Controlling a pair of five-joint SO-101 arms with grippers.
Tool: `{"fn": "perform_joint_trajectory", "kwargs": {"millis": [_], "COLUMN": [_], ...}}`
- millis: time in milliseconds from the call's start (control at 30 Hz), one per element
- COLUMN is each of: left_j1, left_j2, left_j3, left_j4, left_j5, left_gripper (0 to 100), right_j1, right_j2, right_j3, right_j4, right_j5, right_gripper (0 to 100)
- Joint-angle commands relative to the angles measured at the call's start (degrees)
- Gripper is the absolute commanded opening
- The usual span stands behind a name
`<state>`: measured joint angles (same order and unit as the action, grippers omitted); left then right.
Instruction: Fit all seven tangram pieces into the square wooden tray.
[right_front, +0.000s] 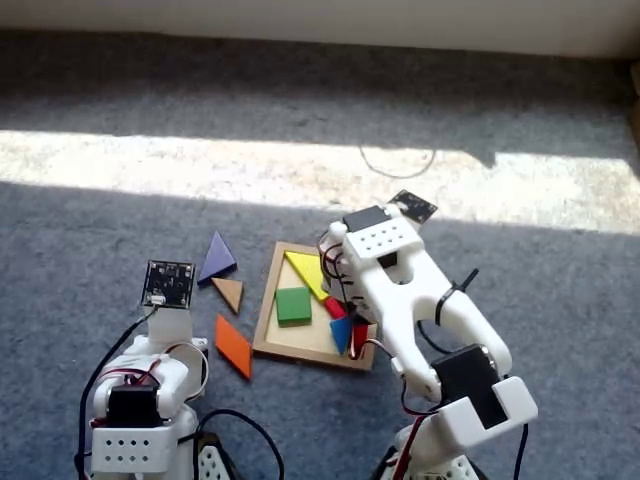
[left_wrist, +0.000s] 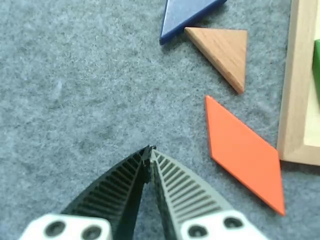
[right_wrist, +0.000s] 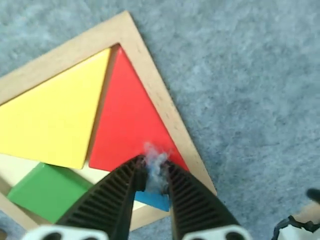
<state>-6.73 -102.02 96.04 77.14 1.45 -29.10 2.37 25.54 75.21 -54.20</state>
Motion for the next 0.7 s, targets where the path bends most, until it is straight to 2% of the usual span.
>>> {"fn": "perform_joint_trajectory", "kwargs": {"millis": [0, 433, 667], "left_j1": [-0.7, -0.7, -0.7], "left_j2": [-2.2, -2.2, -2.2], "left_j3": [1.1, 1.1, 1.1], "left_j4": [0.2, 0.2, 0.2], "left_j5": [-0.4, -0.4, -0.4], "left_gripper": [1, 1, 1], "right_j1": [0.7, 0.7, 0.7], "right_j2": [-1.0, -0.9, -0.9], "right_j3": [-0.3, -2.6, -5.5], "right_j4": [1.3, 1.2, 1.2], "right_j5": [1.2, 1.2, 1.0], "right_gripper": [1.0, 1.5, 18.7]}}
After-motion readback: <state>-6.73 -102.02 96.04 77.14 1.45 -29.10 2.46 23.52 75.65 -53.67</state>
